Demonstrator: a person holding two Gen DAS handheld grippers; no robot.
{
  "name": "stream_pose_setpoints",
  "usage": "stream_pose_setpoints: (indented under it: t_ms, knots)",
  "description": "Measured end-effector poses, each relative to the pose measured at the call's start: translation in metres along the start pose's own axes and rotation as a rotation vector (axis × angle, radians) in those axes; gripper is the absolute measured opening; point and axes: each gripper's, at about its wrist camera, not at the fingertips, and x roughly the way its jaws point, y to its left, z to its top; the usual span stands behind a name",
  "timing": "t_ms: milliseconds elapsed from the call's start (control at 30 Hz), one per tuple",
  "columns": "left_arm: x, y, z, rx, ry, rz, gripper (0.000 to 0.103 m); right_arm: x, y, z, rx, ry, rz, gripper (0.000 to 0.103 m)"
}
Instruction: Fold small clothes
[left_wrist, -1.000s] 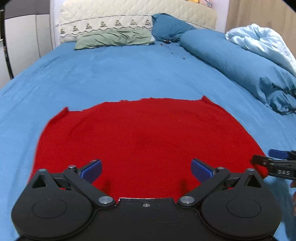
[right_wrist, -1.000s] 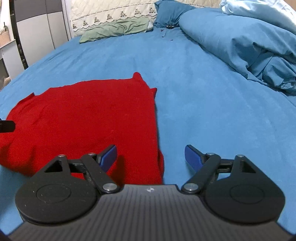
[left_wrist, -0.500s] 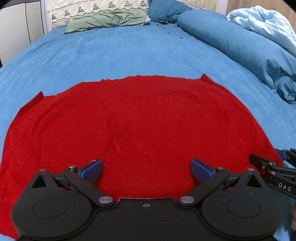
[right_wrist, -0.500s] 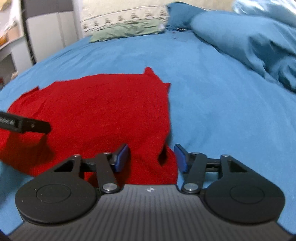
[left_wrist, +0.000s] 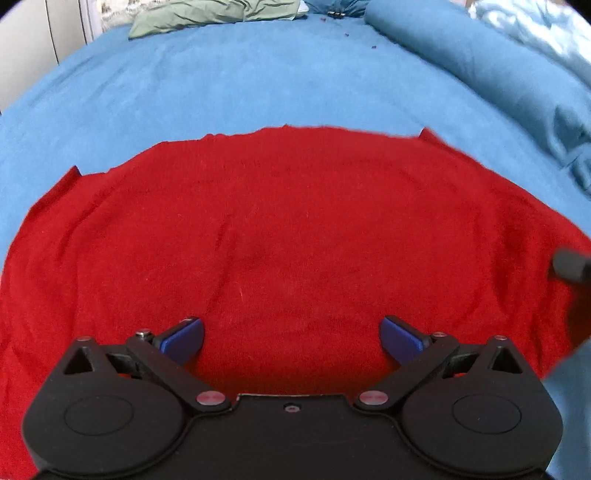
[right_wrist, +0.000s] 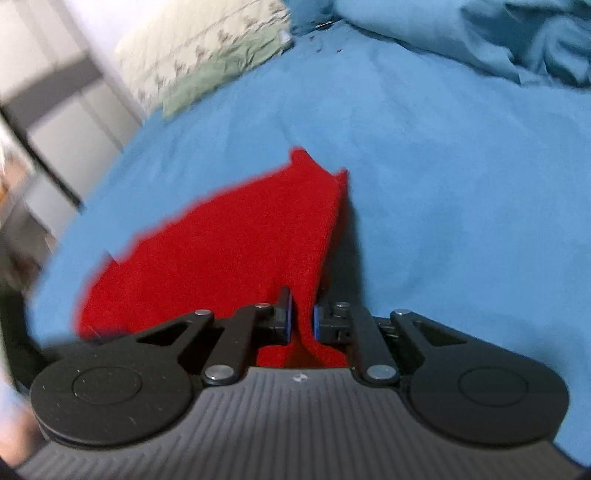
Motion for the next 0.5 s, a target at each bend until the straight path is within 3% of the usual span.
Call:
stream_pose_setpoints:
  t_ms: [100,267,400,500]
  knots:
    - [-0.029,0.027,-0.002,-0.015,-0.049,-0.018,0.098,-0.016,0.032,0.021,0.059,-0.048,0.121,0.025]
    - [-0.092,0.097,-0.024,0.005,-0.145,0.042,0.098,-0.017,0.141,0.026,-0.101,-0.040,0.334,0.024]
    - [-0.117,0.151,-0.062,-0.030,-0.145,0.074,0.099,0.025,0.236,-0.009,-0.304,0.086,0.475,0.024]
    - [-0.117,0.175,-0.093,-0.034,-0.104,0.091,0.099,0.086,0.285,-0.055,-0.427,0.263,0.440,0.024]
